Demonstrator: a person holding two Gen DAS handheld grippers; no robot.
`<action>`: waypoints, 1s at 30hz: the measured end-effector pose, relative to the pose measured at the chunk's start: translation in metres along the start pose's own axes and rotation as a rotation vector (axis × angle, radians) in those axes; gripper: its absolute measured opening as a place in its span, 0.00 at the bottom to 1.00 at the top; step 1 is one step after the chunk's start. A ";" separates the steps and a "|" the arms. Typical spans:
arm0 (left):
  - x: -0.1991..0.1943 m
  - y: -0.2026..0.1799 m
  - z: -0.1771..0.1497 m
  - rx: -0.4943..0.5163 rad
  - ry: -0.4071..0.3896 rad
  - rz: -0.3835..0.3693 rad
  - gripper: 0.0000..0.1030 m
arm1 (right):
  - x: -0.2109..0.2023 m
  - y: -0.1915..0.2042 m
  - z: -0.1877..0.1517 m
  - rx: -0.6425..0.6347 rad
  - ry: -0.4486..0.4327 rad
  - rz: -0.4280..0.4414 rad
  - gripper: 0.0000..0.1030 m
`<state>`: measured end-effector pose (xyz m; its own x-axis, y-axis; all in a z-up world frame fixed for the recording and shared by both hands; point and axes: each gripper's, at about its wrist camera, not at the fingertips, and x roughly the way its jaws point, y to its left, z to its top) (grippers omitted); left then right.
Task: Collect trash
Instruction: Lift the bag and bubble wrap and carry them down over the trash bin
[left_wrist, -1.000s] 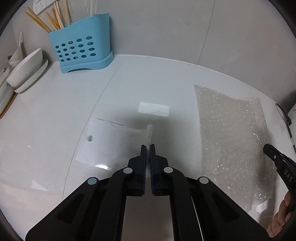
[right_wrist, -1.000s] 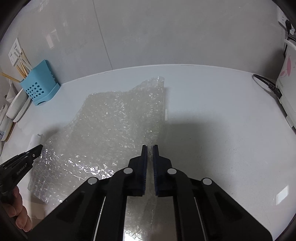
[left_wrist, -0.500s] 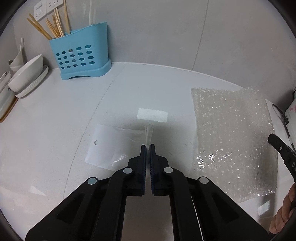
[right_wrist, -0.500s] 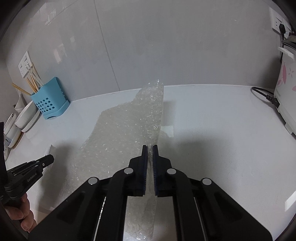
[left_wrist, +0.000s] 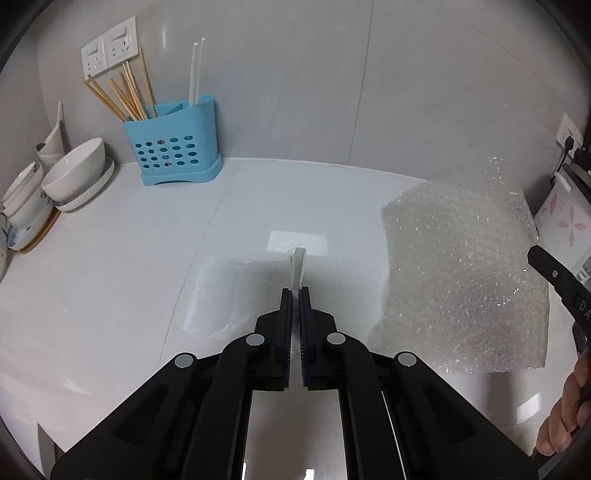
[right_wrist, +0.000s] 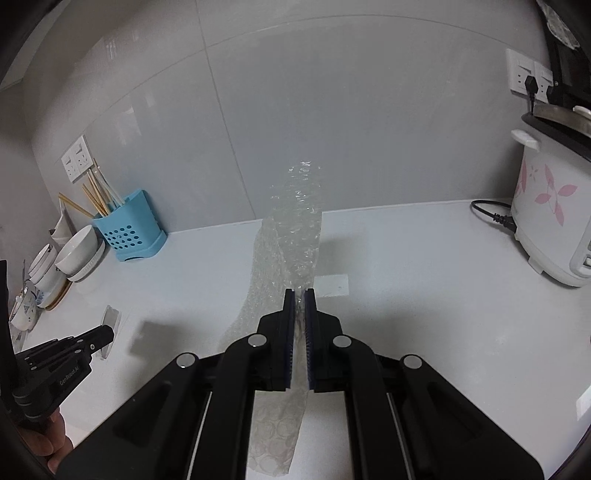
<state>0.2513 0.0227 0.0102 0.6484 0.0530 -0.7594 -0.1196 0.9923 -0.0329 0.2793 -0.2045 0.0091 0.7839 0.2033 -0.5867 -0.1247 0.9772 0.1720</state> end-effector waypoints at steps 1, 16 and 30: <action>-0.008 -0.001 -0.002 0.001 -0.005 -0.002 0.03 | -0.008 0.001 0.000 -0.002 -0.005 0.001 0.04; -0.104 -0.032 -0.037 0.013 -0.054 -0.052 0.03 | -0.129 -0.006 -0.005 -0.032 -0.078 -0.015 0.04; -0.200 -0.050 -0.091 0.014 -0.117 -0.100 0.03 | -0.238 -0.001 -0.034 -0.077 -0.127 -0.015 0.04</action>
<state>0.0593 -0.0473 0.1044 0.7397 -0.0344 -0.6721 -0.0401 0.9947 -0.0950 0.0721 -0.2522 0.1211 0.8561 0.1839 -0.4830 -0.1549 0.9829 0.0996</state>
